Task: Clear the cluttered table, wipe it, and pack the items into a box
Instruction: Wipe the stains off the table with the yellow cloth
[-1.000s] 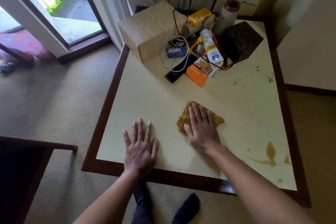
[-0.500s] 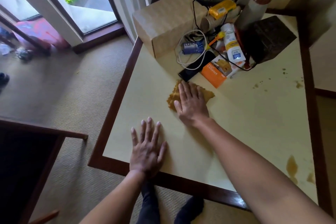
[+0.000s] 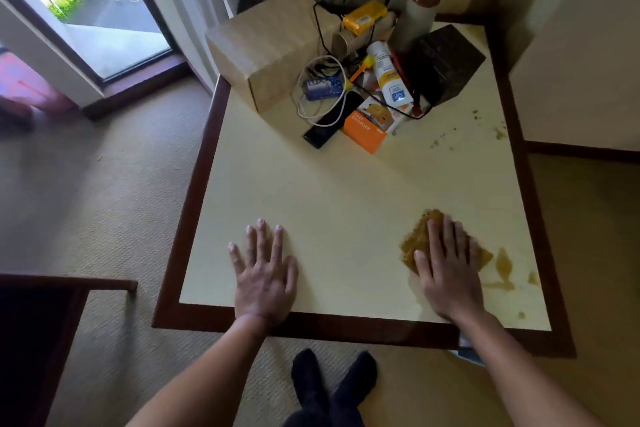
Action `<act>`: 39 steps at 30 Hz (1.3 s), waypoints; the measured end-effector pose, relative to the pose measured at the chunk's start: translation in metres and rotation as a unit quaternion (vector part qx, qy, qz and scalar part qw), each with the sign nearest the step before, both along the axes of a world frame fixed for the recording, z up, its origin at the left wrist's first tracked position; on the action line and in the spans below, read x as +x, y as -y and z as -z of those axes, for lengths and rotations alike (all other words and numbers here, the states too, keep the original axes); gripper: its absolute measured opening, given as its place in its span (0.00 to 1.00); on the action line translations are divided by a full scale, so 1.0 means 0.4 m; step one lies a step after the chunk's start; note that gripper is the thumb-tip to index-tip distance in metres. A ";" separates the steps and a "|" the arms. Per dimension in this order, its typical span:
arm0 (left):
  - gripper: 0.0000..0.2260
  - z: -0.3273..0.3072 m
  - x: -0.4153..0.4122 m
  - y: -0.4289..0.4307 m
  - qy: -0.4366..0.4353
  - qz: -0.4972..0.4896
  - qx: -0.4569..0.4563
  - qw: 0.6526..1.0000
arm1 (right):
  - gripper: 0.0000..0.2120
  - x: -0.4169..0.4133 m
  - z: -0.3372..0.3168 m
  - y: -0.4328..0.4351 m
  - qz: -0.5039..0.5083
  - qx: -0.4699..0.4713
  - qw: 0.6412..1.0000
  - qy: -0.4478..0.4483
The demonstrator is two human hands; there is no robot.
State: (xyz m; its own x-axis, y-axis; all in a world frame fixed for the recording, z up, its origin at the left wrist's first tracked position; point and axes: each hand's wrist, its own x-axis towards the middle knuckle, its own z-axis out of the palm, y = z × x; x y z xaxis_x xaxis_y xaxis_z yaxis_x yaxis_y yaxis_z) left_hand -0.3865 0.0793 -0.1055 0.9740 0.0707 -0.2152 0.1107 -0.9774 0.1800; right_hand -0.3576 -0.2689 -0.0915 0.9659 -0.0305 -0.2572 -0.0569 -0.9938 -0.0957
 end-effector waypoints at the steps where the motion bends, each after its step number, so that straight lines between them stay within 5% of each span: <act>1: 0.32 -0.002 -0.001 0.000 -0.002 0.003 0.007 1.000 | 0.34 0.002 -0.001 0.015 0.043 -0.007 0.999 -0.003; 5: 0.32 -0.009 -0.003 0.003 -0.005 0.009 0.009 1.000 | 0.35 -0.002 0.000 -0.112 0.087 0.005 0.996 -0.010; 10: 0.32 -0.010 -0.005 0.005 -0.006 0.012 0.004 1.000 | 0.34 -0.112 -0.014 -0.345 -0.121 0.051 0.991 -0.014; 13: 0.32 -0.019 -0.007 0.014 -0.014 0.016 0.017 1.000 | 0.33 -0.164 -0.020 -0.278 -0.185 0.057 0.981 0.000; 18: 0.30 -0.032 -0.010 0.035 -0.033 0.053 0.071 0.995 | 0.33 -0.207 -0.013 0.040 -0.040 0.009 0.999 0.002; 22: 0.30 -0.050 -0.030 0.140 -0.015 0.079 0.031 0.996 | 0.35 -0.167 -0.016 0.155 0.141 0.013 0.990 -0.010; 24: 0.30 -0.056 -0.030 0.208 -0.017 0.088 0.014 0.996 | 0.35 -0.155 -0.014 0.087 0.135 0.023 0.991 -0.011; 29: 0.28 -0.081 -0.016 0.375 -0.026 0.113 -0.024 0.993 | 0.33 -0.242 -0.027 0.032 -0.059 0.039 0.997 -0.005; 39: 0.32 -0.048 0.045 0.527 -0.057 0.103 -0.001 0.993 | 0.34 0.019 -0.009 0.416 0.154 0.028 0.988 -0.016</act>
State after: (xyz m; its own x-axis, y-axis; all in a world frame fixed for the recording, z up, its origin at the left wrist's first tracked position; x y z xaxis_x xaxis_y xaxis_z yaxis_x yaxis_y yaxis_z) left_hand -0.3686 -0.1316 -0.0861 0.9371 -0.1283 -0.3246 -0.0717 -0.9809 0.1808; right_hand -0.3501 -0.4354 -0.0878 0.9044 -0.3060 -0.2973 -0.3593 -0.9221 -0.1438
